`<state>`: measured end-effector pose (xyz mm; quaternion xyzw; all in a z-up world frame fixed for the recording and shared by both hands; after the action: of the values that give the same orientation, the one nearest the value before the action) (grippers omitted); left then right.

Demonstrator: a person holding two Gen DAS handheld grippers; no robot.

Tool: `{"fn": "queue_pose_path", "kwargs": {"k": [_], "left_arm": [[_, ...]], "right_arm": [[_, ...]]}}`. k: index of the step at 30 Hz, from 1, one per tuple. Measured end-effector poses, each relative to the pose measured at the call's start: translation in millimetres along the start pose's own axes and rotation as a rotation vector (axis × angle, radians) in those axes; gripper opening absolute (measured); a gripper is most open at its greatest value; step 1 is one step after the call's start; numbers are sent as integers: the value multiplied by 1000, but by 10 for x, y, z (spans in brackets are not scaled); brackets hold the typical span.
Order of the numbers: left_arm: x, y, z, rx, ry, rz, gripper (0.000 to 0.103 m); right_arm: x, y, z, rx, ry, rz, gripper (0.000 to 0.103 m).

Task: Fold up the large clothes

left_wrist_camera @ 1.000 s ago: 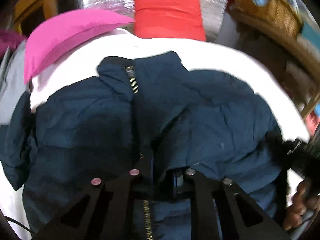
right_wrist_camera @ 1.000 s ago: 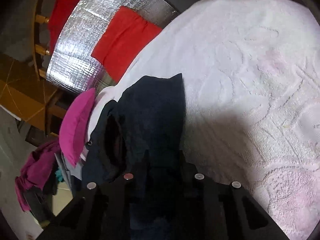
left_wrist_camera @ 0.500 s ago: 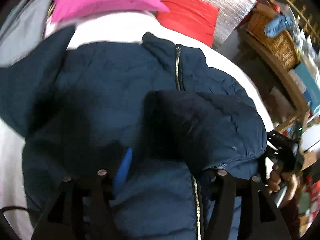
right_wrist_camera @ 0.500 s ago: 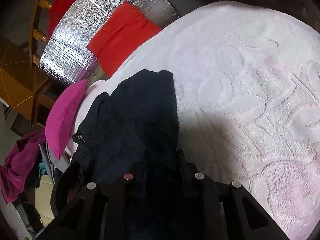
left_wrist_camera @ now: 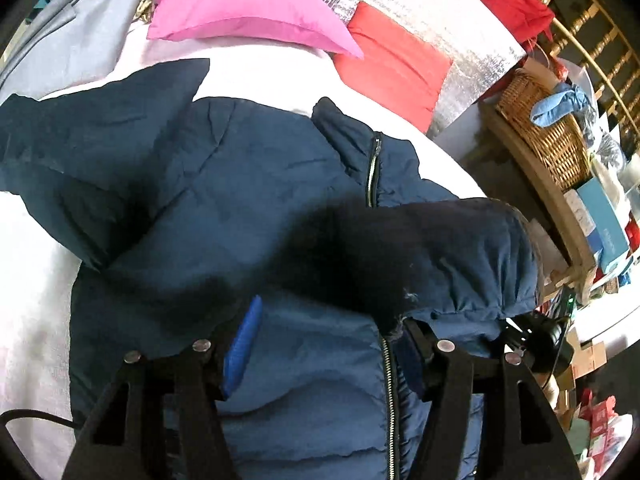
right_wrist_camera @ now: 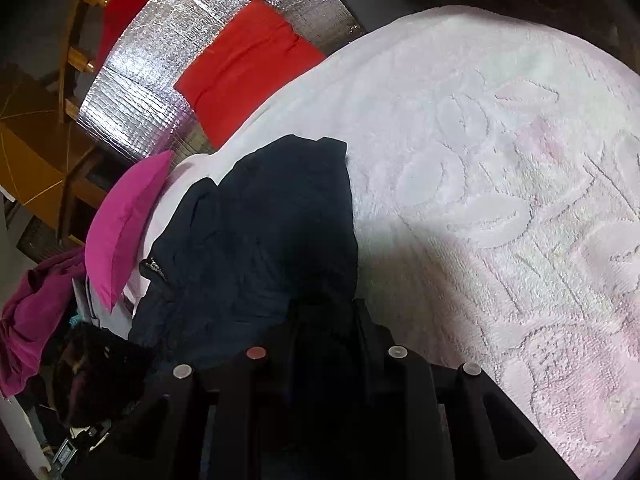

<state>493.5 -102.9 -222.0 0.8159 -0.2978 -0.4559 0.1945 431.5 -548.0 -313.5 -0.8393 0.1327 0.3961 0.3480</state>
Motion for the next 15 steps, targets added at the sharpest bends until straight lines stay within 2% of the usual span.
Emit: {"fn": "queue_pose_path", "kwargs": {"k": [5, 9, 13, 15], "left_arm": [[-37, -79, 4, 11, -11, -23, 65], [-107, -237, -8, -50, 5, 8, 65], [-165, -252, 13, -23, 21, -58, 66], [-247, -302, 9, -34, 49, -66, 66]], "right_arm": [[-6, 13, 3, 0, -2, -3, 27], [-7, 10, 12, -2, 0, 0, 27], [-8, 0, 16, -4, 3, 10, 27], [-3, 12, 17, 3, 2, 8, 27]]}}
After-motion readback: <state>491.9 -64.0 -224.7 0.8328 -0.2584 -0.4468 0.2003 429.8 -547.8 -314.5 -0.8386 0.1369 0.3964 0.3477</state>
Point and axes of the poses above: each gripper's, at about its wrist camera, not at the fingertips, and x roughly the way its jaws point, y to its right, z to its underside, the point moved 1 cm from there along x, roughly the way its jaws point, and after that the axes turned 8 degrees about z, right-handed, at the moved point
